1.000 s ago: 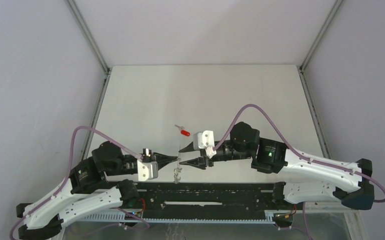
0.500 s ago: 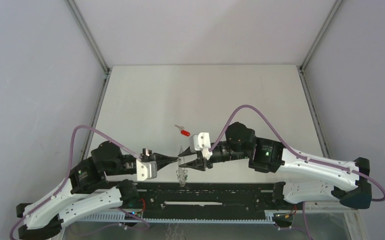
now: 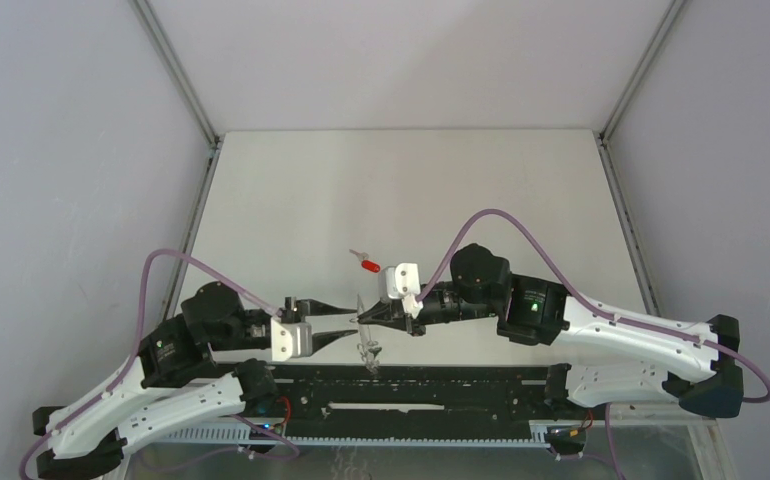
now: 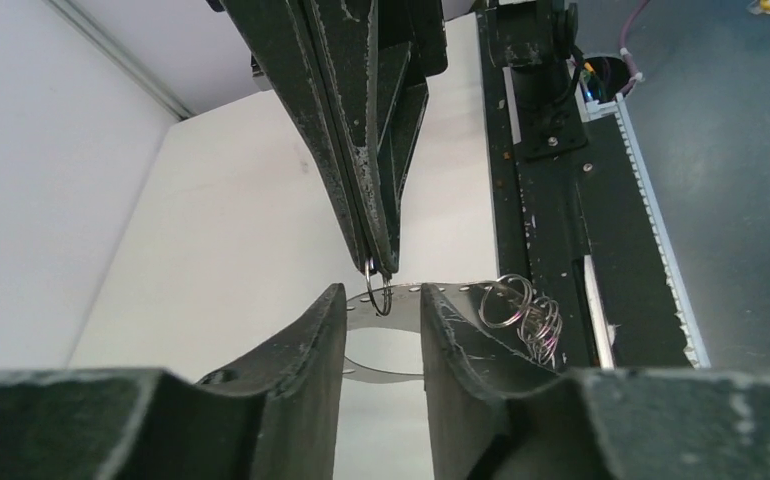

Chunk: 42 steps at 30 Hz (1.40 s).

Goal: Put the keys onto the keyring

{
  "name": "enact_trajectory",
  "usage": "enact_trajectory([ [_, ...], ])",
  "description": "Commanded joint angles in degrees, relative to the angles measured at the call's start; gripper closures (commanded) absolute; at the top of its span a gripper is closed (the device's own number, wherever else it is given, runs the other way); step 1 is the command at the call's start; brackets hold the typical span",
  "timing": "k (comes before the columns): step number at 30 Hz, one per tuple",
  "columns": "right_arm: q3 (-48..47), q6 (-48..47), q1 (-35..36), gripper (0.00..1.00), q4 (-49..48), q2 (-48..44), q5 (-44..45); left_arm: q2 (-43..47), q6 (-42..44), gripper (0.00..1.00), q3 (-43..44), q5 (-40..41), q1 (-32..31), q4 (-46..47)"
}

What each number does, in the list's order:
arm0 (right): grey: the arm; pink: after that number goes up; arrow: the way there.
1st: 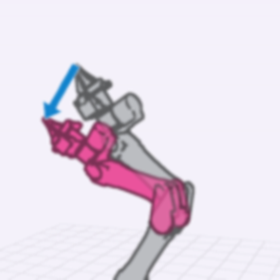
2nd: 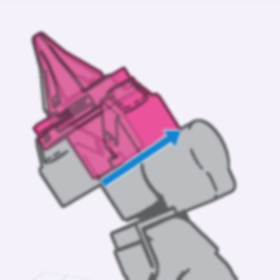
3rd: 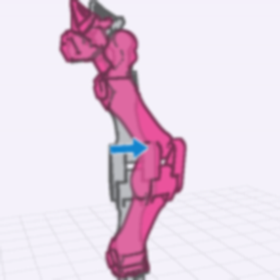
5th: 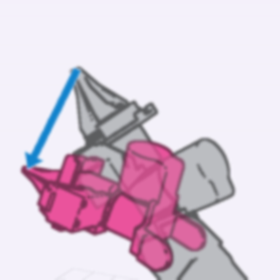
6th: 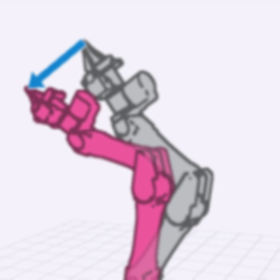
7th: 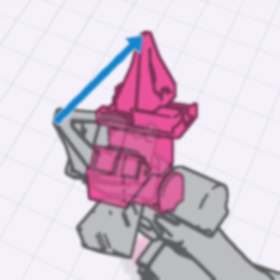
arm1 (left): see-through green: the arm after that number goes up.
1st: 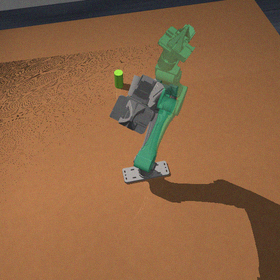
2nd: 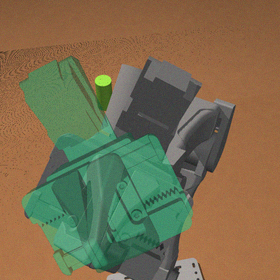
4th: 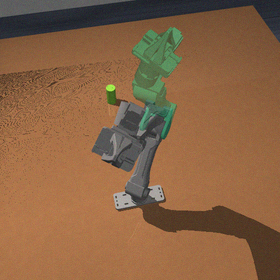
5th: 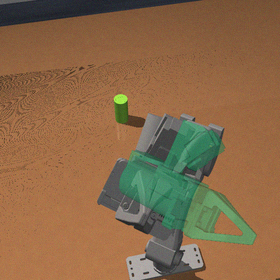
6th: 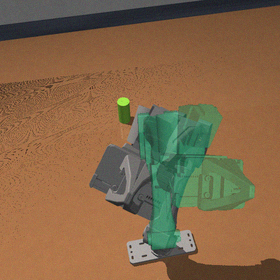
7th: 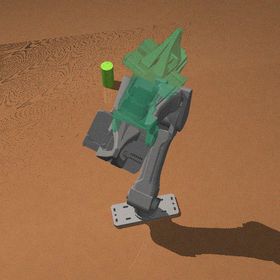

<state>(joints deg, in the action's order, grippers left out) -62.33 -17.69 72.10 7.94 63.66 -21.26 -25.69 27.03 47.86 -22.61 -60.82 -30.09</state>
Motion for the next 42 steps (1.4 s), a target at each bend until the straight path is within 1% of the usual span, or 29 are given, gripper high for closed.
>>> enact_trajectory([
  [1, -2.19, 0.65, 0.19, 1.00, -0.21, -0.47, 1.02, 0.09, -1.70, 0.61, 1.95, -0.96, -0.18, 1.85],
  [3, -2.24, 0.82, 0.15, 1.00, -0.33, -0.54, 0.91, -0.02, -2.01, 0.64, 2.05, -1.50, -0.18, 1.70],
  [7, -2.25, 1.14, 0.15, 1.00, -1.15, -0.64, 0.43, -0.06, -2.15, 0.76, 1.38, -1.11, -0.18, 1.91],
  [15, -2.26, 1.74, 0.15, 1.00, -2.41, -0.51, -0.60, -0.34, -3.06, 0.89, 0.87, -2.35, -0.18, 2.48],
  [18, -2.22, 1.86, 0.15, 1.00, -3.33, -0.38, -0.90, -0.41, -2.84, 0.99, 0.29, -3.00, -0.18, 2.60],
  [21, -2.24, 1.93, 0.19, 1.00, -3.67, -0.36, -1.07, -0.12, -2.51, 1.00, -0.40, -1.66, -0.18, 2.38],
  [23, -2.26, 1.86, 0.15, 0.92, -3.49, -0.53, -0.66, 0.22, -2.73, 1.00, -0.64, -0.76, -0.11, 1.86],
  [25, -2.27, 1.89, 0.09, 0.89, -3.30, -0.89, 0.24, 0.36, -3.21, 1.00, -0.72, -0.83, 0.20, 1.70],
  [31, -2.25, 1.86, 0.32, 0.88, -2.86, -1.01, 1.31, 0.61, -3.91, 1.00, -1.99, 0.83, 0.78, 3.30],
  [32, -2.27, 1.83, 0.45, 0.84, -2.66, -1.00, 1.69, 0.68, -3.87, 1.00, -2.18, 2.00, 0.85, 3.77],
  [33, -2.22, 1.87, 0.61, 0.78, -2.49, -1.06, 2.46, 0.79, -3.60, 1.00, -2.42, 2.94, 0.87, 4.39],
  [34, -2.25, 1.84, 0.74, 0.66, -2.28, -1.20, 3.62, 1.03, -3.09, 1.00, -2.68, 3.90, 0.88, 4.59],
  [35, -2.27, 1.78, 0.84, 0.57, -2.05, -1.44, 4.86, 1.30, -2.15, 1.00, -2.99, 4.35, 0.88, 4.67],
  [39, -2.26, 2.18, -0.55, 0.32, -1.79, -3.21, 8.82, 2.52, 1.66, 1.00, -3.81, 4.58, 0.88, 4.39],
  [40, -2.27, 2.76, -1.69, 0.29, -1.94, -3.82, 8.81, 2.67, 2.55, 1.00, -3.88, 4.58, 0.88, 4.42],
  [42, -2.11, 4.08, -3.44, 0.27, -2.06, -4.63, 8.06, 2.78, 3.98, 1.00, -4.03, 4.24, 0.88, 4.63],
])
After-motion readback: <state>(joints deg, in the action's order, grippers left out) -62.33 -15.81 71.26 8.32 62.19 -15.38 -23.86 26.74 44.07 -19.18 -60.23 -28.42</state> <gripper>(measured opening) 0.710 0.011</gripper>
